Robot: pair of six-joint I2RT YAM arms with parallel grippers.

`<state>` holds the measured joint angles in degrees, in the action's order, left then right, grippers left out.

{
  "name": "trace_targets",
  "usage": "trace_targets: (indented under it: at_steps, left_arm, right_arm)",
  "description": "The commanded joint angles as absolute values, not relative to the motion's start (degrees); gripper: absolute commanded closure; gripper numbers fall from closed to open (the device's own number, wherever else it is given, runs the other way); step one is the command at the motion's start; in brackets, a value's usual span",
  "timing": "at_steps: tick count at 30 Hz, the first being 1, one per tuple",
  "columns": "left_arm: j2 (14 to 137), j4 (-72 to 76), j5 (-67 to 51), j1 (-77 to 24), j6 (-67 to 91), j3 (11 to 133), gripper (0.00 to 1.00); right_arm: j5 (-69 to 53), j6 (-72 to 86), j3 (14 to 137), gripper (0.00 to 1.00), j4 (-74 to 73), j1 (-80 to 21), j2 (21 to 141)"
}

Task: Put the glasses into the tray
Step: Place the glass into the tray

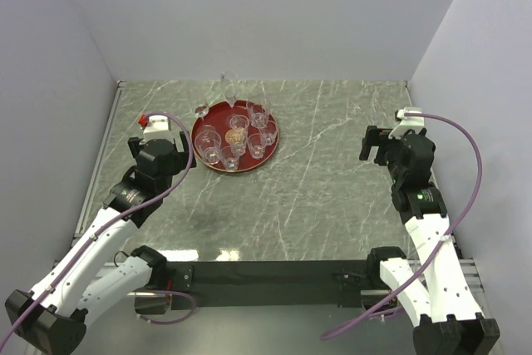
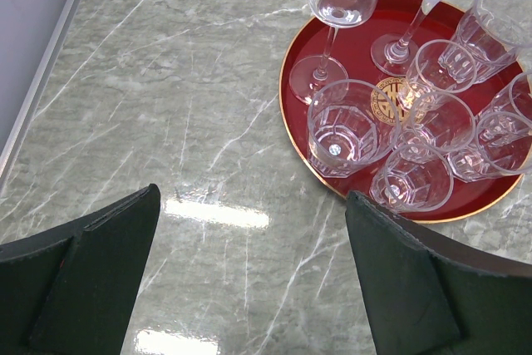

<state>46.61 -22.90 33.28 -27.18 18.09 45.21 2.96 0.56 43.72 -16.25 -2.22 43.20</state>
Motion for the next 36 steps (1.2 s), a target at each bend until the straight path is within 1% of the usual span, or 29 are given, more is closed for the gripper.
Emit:
trace_targets:
  at_steps: [1,20,36]
  left_arm:
    - [45.7,-20.65,33.13,-26.89,17.67,45.0,0.01]
    - [45.62,-20.65,33.22,-26.81,17.58,45.0,0.01]
    - [45.09,-20.3,32.96,-26.72,17.75,44.82,0.01]
  right_arm:
    - [3.16,0.62,43.42,0.01,-13.62,-1.85,42.45]
    - [3.43,0.97,43.16,0.01,-13.54,-1.85,42.45]
    - [5.8,2.55,42.89,0.03,-13.1,-1.85,42.54]
